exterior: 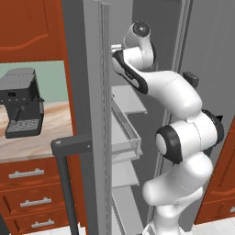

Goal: Place the cold items (corn and squash) from the fridge in one tupperware on the dining counter. Place the warm items (hot dog and kebab skewer) in the stove area in another tupperware.

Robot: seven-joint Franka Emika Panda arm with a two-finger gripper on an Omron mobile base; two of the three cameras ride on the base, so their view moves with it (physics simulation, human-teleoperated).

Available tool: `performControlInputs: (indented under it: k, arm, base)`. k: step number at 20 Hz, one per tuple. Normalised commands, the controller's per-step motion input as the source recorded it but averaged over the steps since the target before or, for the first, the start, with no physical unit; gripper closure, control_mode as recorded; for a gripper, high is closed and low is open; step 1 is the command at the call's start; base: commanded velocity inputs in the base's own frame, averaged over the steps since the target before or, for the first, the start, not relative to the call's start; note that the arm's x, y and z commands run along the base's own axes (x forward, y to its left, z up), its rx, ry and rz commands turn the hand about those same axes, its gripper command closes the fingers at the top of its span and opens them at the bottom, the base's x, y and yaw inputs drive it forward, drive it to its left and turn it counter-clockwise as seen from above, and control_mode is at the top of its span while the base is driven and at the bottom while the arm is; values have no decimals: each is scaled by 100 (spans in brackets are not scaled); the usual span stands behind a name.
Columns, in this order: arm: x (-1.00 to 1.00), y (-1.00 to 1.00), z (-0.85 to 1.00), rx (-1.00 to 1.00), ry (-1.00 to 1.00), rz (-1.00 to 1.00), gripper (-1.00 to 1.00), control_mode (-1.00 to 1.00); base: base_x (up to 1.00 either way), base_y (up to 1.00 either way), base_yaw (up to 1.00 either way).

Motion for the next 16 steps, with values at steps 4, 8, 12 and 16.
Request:
performControlInputs:
  k: [4, 8, 12, 16]
  arm:
    - [43, 0, -11, 0, 16, -1, -100, -100]
    - [40, 0, 0, 0, 3, -4, -100, -100]
    - [47, 0, -2, 0, 5, -3, -100, -100]
    - [51, 0, -12, 0, 0, -2, -100, -100]
  base:
    - [0, 0, 0]
    - [0, 0, 0]
    - [0, 0, 0]
    - [0, 0, 0]
